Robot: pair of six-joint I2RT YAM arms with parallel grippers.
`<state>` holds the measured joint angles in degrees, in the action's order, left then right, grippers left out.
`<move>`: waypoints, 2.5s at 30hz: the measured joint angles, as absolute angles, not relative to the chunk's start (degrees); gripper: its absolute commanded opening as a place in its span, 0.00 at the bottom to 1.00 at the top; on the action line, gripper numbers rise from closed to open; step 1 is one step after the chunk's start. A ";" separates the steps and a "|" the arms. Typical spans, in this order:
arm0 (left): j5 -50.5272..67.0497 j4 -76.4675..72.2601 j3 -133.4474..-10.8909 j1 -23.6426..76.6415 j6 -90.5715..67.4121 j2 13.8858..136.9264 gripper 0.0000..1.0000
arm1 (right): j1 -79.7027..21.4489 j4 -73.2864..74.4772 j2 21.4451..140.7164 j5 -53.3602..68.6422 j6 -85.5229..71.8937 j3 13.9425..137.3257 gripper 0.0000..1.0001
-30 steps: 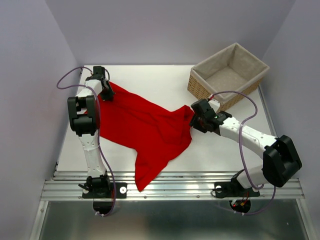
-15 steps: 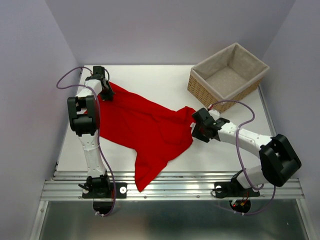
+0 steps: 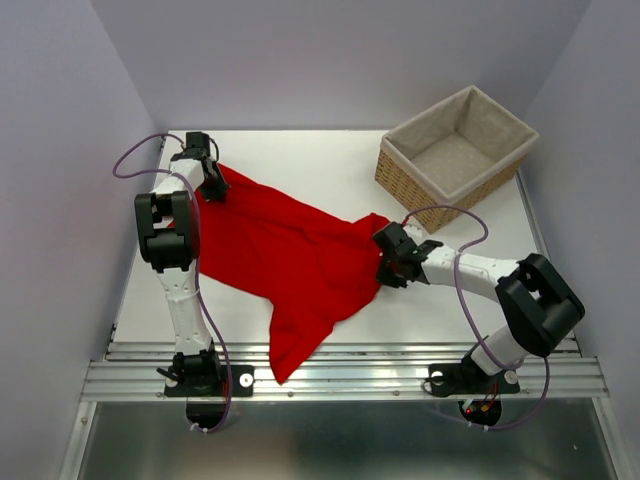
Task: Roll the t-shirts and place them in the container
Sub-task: Fold the T-shirt at the center of the board.
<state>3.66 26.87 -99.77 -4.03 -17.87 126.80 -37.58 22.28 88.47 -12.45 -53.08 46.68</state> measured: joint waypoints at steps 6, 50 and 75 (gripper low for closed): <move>3.66 26.87 -99.77 -4.03 -17.87 126.80 0.00 | -44.64 22.04 86.26 -12.93 -57.39 44.14 0.01; 4.43 26.83 -98.56 -4.21 -17.85 124.62 0.00 | -27.44 26.24 102.83 -16.97 -43.97 64.45 0.01; 6.85 27.49 -98.59 -3.57 -17.87 124.64 0.00 | -27.44 29.61 83.05 -23.07 -48.12 55.72 0.53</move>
<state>6.85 27.49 -98.59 -3.57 -17.87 124.64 -27.44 29.61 83.05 -23.07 -48.12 55.72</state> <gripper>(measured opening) 0.018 0.471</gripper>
